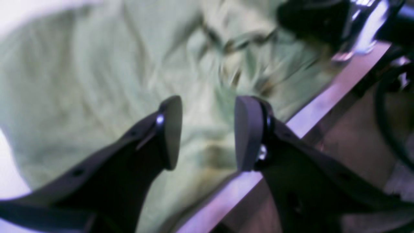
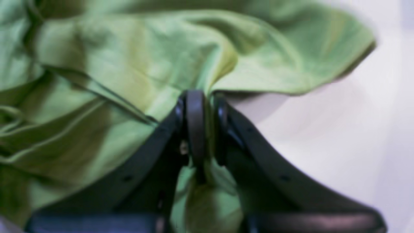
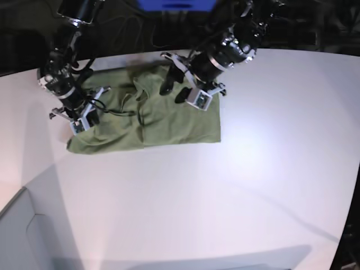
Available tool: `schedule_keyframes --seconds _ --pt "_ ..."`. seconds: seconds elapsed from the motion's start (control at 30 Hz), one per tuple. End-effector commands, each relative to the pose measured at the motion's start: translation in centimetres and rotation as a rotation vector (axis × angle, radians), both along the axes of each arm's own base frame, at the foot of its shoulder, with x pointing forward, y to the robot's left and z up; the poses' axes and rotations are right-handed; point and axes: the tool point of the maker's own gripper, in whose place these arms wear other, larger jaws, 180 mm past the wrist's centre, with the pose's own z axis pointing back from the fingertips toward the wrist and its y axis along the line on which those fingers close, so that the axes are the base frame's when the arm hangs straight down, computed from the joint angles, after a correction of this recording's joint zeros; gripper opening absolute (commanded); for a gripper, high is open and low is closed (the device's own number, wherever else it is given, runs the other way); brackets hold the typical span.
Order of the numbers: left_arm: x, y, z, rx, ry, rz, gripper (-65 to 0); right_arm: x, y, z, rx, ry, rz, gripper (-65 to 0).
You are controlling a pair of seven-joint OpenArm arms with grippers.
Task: Fold the T-shirt properly
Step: 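Grasp the folded bundle with the right gripper and lift it toward the left gripper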
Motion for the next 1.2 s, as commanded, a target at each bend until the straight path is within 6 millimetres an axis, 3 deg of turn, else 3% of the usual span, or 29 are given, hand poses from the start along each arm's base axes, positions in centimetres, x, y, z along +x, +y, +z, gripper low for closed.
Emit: schedule_keyframes --seconds 0.0,0.1,0.27,0.43,0.73,0.9,1.17 --pt "0.4 0.3 1.1 -0.017 -0.034 0.017 -39.0 0.9 0.2 1.7 0.002 -0.059 0.011 -64.9" --pt "1.7 3.0 0.9 0.017 -0.046 0.092 -39.0 1.2 0.3 3.2 -0.025 -0.086 0.018 -64.9" --pt "3.4 10.6 -2.7 0.113 0.023 0.305 -38.9 1.6 2.0 4.8 -0.028 -0.124 0.049 -64.9" --pt "3.7 15.3 -5.4 0.151 0.09 0.45 -38.9 1.2 4.5 5.0 -0.024 -0.124 0.121 -64.9" --pt "4.2 15.2 -8.0 0.139 0.157 0.478 -38.9 1.1 9.0 6.3 -0.005 -0.162 0.249 -64.9" --pt "4.4 14.2 -8.2 0.135 0.16 0.448 -38.9 1.0 12.0 6.8 0.019 -0.179 0.332 -64.9" --pt "4.2 13.5 -8.2 0.133 0.162 0.425 -38.9 -1.6 20.5 7.5 0.098 -0.191 0.571 -64.9"
